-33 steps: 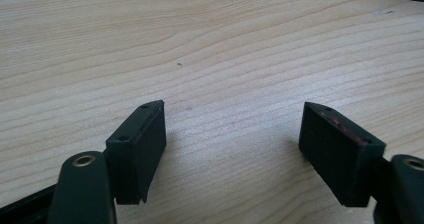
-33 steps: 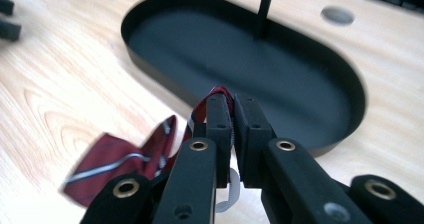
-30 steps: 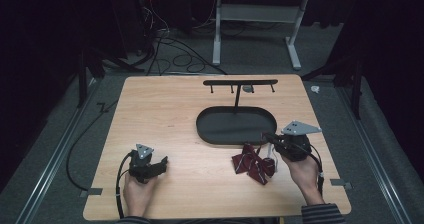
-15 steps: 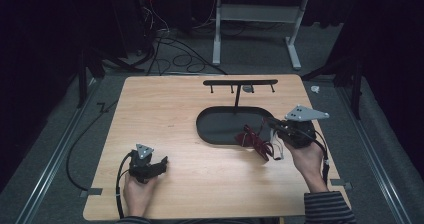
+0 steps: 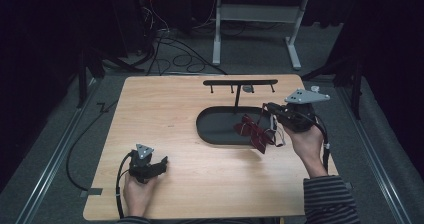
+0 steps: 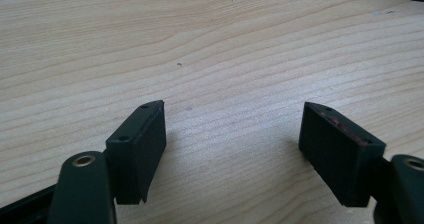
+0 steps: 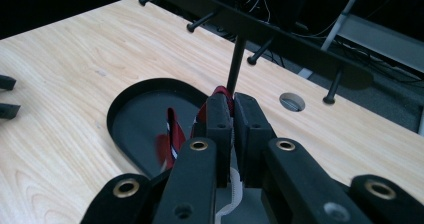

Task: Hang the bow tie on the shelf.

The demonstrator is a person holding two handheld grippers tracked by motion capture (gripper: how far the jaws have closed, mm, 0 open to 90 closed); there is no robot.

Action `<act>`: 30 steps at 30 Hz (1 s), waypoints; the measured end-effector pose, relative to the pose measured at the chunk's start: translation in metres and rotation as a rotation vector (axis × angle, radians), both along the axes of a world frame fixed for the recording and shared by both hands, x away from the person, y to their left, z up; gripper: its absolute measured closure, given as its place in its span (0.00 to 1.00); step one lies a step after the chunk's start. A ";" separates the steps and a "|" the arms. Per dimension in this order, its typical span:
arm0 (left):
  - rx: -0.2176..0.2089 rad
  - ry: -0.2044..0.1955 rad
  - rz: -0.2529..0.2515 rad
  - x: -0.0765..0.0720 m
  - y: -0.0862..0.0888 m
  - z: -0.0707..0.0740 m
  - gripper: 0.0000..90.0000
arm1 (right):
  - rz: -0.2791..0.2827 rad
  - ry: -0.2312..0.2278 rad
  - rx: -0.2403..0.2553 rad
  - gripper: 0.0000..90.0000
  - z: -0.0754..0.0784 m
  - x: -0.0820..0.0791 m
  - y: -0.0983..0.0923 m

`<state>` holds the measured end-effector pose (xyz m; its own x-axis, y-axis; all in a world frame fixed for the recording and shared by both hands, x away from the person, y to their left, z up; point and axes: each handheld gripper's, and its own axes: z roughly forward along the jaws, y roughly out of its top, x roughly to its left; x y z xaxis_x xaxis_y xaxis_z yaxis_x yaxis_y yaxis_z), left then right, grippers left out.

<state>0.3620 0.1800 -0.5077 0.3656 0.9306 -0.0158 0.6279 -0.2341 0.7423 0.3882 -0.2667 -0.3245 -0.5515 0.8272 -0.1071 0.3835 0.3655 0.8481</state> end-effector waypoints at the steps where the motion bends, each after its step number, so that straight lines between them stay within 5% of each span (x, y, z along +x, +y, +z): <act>1: 0.002 0.001 -0.002 0.000 0.000 0.000 0.30 | 0.000 -0.001 -0.002 0.98 0.001 0.003 0.001; 30: 0.002 0.001 -0.002 0.000 0.000 0.000 0.30 | 0.003 0.022 -0.030 0.98 0.015 0.058 0.030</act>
